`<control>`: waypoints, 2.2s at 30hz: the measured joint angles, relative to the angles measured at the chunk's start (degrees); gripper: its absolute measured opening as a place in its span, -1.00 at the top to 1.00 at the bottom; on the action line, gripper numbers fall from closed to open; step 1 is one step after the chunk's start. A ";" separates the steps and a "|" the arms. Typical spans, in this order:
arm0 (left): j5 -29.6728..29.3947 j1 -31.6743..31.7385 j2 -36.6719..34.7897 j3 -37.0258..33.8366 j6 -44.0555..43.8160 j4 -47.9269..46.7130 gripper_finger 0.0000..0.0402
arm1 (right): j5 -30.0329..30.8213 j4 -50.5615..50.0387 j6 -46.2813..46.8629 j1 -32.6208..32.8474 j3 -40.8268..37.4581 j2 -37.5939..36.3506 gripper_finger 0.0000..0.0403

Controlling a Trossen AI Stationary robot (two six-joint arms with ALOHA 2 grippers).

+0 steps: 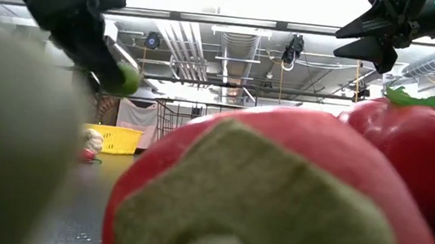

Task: Sort produce into baskets
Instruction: Put the green lime into the gold wire basket

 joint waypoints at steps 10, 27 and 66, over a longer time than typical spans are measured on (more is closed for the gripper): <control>-1.01 0.02 -1.05 0.00 3.43 3.87 0.20 | 0.00 -0.11 0.01 0.00 0.00 0.01 -0.09; -2.09 0.11 -0.90 0.00 5.95 8.01 0.20 | 0.00 -0.11 0.01 0.00 0.00 0.01 -0.09; 7.33 24.03 1.41 24.82 39.08 -5.06 0.20 | 0.00 -0.13 0.94 0.00 0.00 0.02 -0.09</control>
